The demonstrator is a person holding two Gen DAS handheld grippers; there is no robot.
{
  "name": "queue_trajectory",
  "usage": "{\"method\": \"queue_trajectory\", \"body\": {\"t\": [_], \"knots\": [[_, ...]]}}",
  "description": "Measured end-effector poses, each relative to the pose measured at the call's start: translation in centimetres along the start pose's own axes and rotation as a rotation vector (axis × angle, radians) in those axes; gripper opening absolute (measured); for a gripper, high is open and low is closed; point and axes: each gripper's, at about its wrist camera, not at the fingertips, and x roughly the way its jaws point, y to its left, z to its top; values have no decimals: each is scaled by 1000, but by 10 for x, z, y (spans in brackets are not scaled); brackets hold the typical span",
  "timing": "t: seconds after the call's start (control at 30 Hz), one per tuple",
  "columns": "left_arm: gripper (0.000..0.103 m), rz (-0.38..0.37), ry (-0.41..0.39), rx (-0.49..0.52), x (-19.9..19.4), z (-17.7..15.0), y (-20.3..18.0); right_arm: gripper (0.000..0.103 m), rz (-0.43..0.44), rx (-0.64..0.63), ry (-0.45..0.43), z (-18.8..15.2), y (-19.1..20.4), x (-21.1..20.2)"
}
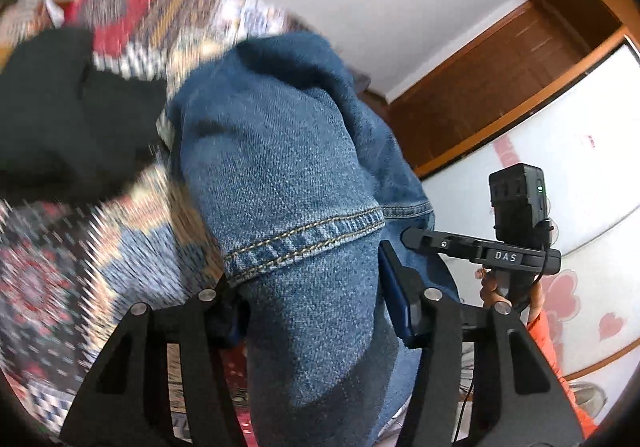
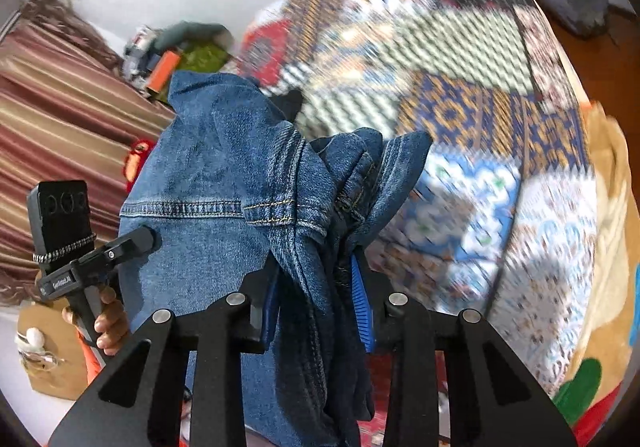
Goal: Fold large clothes
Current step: 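Lift the folded jacket and carry it toward the bed head with both grippers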
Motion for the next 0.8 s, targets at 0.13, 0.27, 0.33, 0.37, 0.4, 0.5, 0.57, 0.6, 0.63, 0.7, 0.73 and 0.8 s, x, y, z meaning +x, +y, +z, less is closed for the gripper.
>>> {"method": "queue_trajectory", "body": {"t": [0.13,0.27,0.33,0.37,0.4,0.5,0.57,0.6,0.63,0.7,0.73,0.8], "knots": [[55,10,-110,42,-59,29,3,29,43,-58,-65,31,44,-1],[55,7,-202,58,-113,56,20,29,78,-113,-113,64,85,6],[55,18,-244,71,-137,73,33,29,86,-140,-132,78,105,15],[55,21,-257,67,-145,79,40,29,87,-154,-138,84,114,20],[55,23,-271,63,-153,86,49,29,89,-165,-145,90,121,26],[55,25,-309,47,-175,110,77,29,113,-187,-155,113,141,52],[55,35,-327,14,-184,122,103,29,134,-193,-152,126,148,74],[55,43,-329,3,-184,128,120,29,142,-194,-146,133,150,90],[55,50,-330,-5,-183,133,134,29,147,-189,-140,138,150,104],[55,71,-322,-35,-175,142,167,29,145,-175,-124,146,148,134],[55,92,-312,-49,-167,146,183,29,132,-167,-105,150,145,158],[55,152,-273,-101,-141,152,227,29,99,-156,-62,155,139,196]]}}
